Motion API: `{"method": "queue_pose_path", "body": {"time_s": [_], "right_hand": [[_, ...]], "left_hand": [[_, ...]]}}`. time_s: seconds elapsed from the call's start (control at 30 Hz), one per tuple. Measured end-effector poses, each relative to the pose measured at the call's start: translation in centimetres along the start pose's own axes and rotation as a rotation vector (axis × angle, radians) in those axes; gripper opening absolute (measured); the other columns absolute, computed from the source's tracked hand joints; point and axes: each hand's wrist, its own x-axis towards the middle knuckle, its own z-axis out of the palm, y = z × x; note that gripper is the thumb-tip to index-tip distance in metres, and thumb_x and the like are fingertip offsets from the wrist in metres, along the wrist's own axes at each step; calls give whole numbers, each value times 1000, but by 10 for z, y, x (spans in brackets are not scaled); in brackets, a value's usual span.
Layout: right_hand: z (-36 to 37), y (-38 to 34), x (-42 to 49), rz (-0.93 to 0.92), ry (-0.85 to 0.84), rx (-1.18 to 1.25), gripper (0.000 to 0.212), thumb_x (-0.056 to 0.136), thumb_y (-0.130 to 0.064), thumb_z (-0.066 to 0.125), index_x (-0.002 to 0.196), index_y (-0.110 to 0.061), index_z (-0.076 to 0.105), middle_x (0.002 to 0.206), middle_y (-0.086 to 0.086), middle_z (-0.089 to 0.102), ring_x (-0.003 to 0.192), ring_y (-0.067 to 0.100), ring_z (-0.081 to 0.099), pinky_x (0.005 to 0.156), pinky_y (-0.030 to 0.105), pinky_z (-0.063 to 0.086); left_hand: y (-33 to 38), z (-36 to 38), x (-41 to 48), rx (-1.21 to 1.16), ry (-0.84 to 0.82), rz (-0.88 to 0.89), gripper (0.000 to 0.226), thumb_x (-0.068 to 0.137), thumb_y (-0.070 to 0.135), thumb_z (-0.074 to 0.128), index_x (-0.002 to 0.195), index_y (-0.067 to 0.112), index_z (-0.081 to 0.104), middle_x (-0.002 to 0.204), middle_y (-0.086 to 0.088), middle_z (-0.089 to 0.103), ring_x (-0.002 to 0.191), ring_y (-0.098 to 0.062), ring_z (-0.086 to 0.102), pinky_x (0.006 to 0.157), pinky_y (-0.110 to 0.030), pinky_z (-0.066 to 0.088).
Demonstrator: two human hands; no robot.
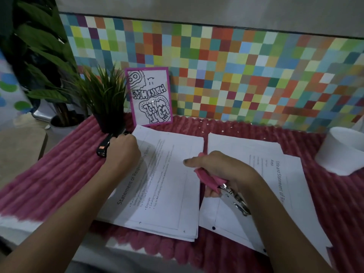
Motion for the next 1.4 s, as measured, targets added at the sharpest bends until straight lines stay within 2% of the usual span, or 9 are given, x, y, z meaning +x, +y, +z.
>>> {"method": "queue_pose_path", "body": {"time_s": [0.33,0.53,0.67,0.77,1.0,1.1,1.2,1.3,1.4], "right_hand": [[-115,26,-9,-145,453,-286,23,84,-12,63,106,-10,66,89,17,68,54,21,56,50,27,41],[-148,74,49,-40,451,-590,25,80,-10,58,100,1,68,102,9,69,92,25,65,77,31,54],[-147,79,54,-70,446,-567,22,77,-3,58,93,2,70,88,7,65,77,21,56,52,21,42],[-148,81,58,-48,433,-496,37,77,-4,61,114,-3,68,102,10,63,71,16,57,49,22,41],[-154,72,62,-119,435,-482,12,73,-4,64,85,-5,68,87,6,58,69,22,54,54,23,39],[-152,60,73,-190,481,-491,35,76,-4,58,109,-9,66,106,11,57,75,18,49,64,27,42],[-142,44,83,-258,390,-499,50,78,-9,59,127,-18,60,113,7,55,77,15,47,63,25,41],[-131,34,92,-235,322,-558,17,76,-17,65,79,-33,58,84,-3,42,66,17,44,57,26,37],[-128,32,100,-239,325,-541,38,78,-19,67,58,-23,35,68,-2,27,57,14,32,51,27,26]], "left_hand": [[129,-30,-3,-410,-55,294,17,92,10,53,90,0,65,87,-14,66,79,-27,60,68,-32,47],[215,13,-10,-531,-371,196,20,89,26,58,95,7,56,95,-8,59,92,-25,57,77,-31,44],[238,15,-5,-462,-372,129,33,88,24,62,109,-2,57,111,-14,63,104,-29,60,79,-32,48],[244,16,-1,-402,-418,136,19,85,16,62,92,-1,62,96,-16,66,98,-29,65,72,-31,50],[234,27,9,-568,-363,-27,19,85,15,61,72,6,51,83,-16,65,88,-30,65,66,-31,45],[224,23,16,-611,-333,-68,29,85,16,63,63,7,48,64,-9,56,76,-28,62,58,-29,44],[220,20,18,-598,-326,-50,19,84,17,68,86,-1,62,92,-21,67,91,-35,66,73,-38,53],[216,24,16,-506,-285,16,27,84,20,69,98,-1,61,100,-16,67,96,-30,64,74,-34,49],[214,24,11,-398,-252,86,27,82,18,70,102,4,59,101,-9,63,97,-24,61,70,-26,41]]}}
